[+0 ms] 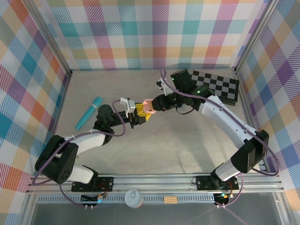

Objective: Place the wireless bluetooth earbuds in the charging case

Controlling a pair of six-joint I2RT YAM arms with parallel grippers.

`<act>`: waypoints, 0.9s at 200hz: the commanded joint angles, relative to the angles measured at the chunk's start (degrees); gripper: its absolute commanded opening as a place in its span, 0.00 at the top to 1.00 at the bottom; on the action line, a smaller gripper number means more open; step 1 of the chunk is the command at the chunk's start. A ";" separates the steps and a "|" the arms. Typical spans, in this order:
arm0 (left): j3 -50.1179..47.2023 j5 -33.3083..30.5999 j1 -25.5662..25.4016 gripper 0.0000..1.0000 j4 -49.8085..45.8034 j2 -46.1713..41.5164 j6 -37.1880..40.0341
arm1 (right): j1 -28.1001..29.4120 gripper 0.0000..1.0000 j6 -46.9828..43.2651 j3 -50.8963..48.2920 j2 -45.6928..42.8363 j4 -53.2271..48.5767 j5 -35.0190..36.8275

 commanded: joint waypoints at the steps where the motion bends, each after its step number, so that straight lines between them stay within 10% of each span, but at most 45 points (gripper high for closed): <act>1: 1.49 1.88 -0.49 0.63 4.20 -0.87 -0.17 | 0.23 0.80 -1.21 0.83 0.76 1.27 -0.61; 180: 2.46 0.66 0.77 0.63 4.01 -2.07 0.58 | -0.12 0.46 -0.76 -6.91 -11.36 7.40 8.45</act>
